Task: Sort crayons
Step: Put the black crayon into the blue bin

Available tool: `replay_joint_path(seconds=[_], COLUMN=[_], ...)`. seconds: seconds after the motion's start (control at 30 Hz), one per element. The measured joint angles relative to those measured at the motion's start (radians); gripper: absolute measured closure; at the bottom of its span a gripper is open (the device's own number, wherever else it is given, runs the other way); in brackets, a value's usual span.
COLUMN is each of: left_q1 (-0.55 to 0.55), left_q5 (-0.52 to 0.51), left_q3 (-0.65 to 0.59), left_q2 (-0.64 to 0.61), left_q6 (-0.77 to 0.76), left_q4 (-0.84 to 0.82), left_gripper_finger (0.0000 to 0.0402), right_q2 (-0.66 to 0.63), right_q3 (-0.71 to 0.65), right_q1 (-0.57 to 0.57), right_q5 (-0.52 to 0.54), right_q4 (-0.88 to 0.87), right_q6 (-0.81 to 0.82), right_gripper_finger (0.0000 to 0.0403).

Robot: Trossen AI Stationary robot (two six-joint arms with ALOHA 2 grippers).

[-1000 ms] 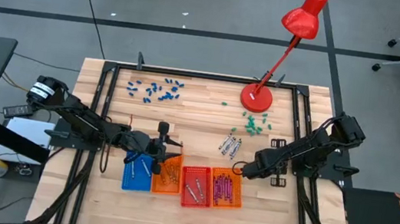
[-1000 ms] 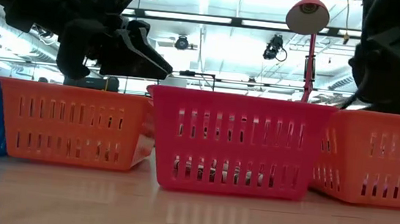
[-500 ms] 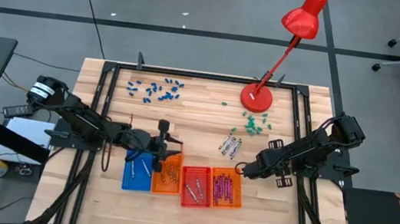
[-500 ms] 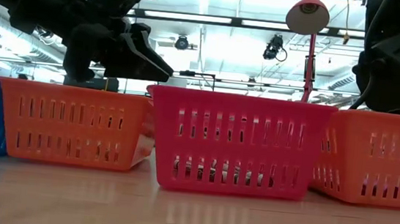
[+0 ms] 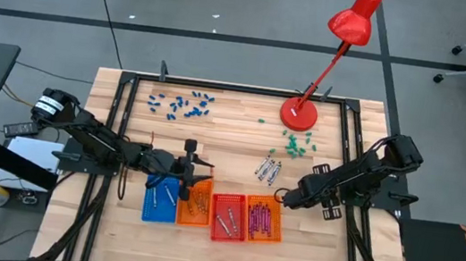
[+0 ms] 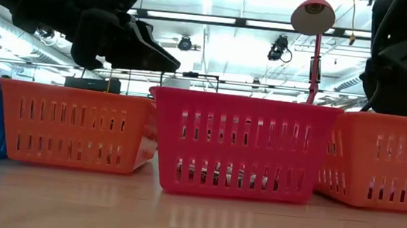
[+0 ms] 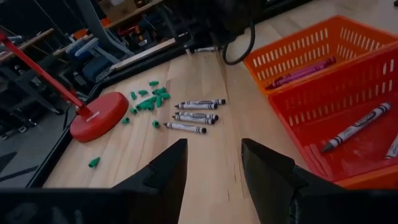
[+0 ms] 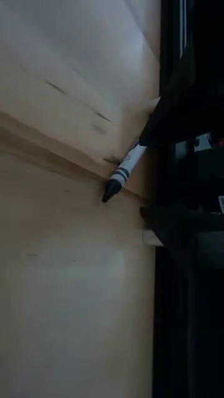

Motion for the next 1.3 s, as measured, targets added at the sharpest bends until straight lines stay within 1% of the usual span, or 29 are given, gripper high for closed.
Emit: replay_joint_path(seconds=[0.13,0.23,0.3,0.43,0.5,0.67,0.83,0.97,1.13,1.2,1.3], left_q1=[0.0,0.0,0.0,0.0,0.0,0.0,0.0,-0.002,-0.003,-0.003,-0.003], left_q5=[0.0,0.0,0.0,0.0,0.0,0.0,0.0,0.0,0.0,0.0,0.0], left_q3=[0.0,0.0,0.0,0.0,0.0,0.0,0.0,0.0,0.0,0.001,0.001], left_q2=[0.0,0.0,0.0,0.0,0.0,0.0,0.0,0.0,0.0,0.0,0.0], left_q6=[0.0,0.003,0.004,0.015,0.015,0.015,0.014,0.009,0.009,0.01,0.01], left_q4=[0.006,0.006,0.006,0.012,0.012,0.012,0.012,0.012,0.032,0.036,0.035], left_gripper_finger=[0.0237,0.0237,0.0237,0.0237,0.0237,0.0237,0.0237,0.0237,0.0237,0.0237,0.0237], right_q2=[0.089,0.164,0.198,0.226,0.227,0.196,0.148,0.097,0.022,0.004,-0.011], right_q3=[0.0,0.005,0.009,0.029,0.04,0.075,0.1,0.105,0.106,0.106,0.106], right_q1=[-0.001,-0.005,-0.01,-0.02,-0.02,-0.02,-0.02,-0.02,-0.02,-0.02,-0.028], right_q5=[0.001,0.049,0.058,0.037,0.054,0.15,0.167,0.174,0.174,0.195,0.26], right_q4=[0.002,-0.01,-0.008,-0.011,-0.022,-0.078,-0.104,-0.131,-0.141,-0.169,-0.239], right_q6=[0.0,0.019,0.021,0.014,0.014,0.039,0.048,0.118,0.106,0.095,0.094], right_gripper_finger=[0.0229,0.0229,0.023,0.0234,0.0235,0.0237,0.0237,0.0237,0.0237,0.0237,0.0238])
